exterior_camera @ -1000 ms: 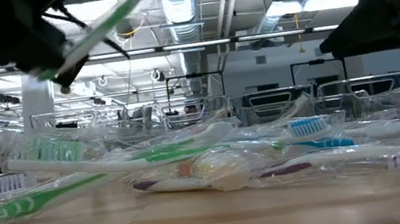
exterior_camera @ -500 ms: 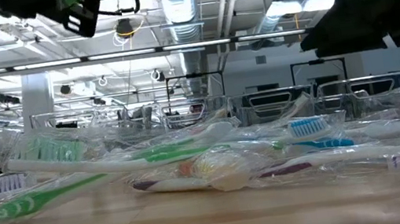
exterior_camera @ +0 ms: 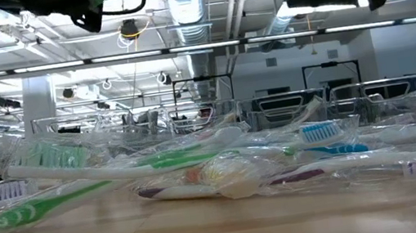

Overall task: Pick & Place Toothbrushes
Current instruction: Put the green toothbrush into the middle right transparent bin

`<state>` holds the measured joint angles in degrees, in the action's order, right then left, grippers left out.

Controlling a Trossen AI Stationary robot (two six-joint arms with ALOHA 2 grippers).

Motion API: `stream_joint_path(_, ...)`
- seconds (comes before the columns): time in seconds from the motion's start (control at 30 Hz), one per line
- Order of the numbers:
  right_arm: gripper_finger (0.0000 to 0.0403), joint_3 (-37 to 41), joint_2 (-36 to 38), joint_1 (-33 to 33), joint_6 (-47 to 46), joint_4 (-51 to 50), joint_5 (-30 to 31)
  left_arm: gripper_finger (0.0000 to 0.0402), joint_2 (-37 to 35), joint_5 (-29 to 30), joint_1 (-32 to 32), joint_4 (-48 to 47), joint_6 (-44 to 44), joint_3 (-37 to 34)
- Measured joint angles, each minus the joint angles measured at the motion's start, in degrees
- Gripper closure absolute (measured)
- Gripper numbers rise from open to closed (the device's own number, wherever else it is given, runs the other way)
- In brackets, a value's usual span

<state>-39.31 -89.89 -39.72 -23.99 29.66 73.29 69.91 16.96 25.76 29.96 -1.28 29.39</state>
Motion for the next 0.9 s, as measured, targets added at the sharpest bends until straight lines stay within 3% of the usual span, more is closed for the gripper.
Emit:
stream_joint_path(0.2, 0.0178, 0.0, 0.0, 3.5, 0.0, 0.9, -0.9, 0.0385, 0.0, 3.2, -1.2, 1.4, 0.1, 0.0)
stream_joint_path(0.4, 0.0178, -0.2, 0.0, 6.1, 1.3, 3.8, -12.8, 0.0385, 3.9, 3.2, -1.9, 6.0, 0.1, 0.0)
stream_joint_path(0.63, 0.0178, -2.8, 0.0, 7.1, 10.8, 3.9, -20.6, 0.0385, 11.6, 3.2, -3.9, 13.6, 0.0, 0.0)
stream_joint_path(0.77, 0.0178, -4.3, 0.0, 6.6, 17.6, 5.1, -25.3, 0.0385, 12.4, 1.8, -5.1, 15.3, 0.1, 0.0)
stream_joint_path(0.9, 0.0178, -5.3, 0.0, 6.8, 21.3, 6.6, -25.7, 0.0385, 12.4, 1.0, -5.3, 16.6, 0.2, 0.0)
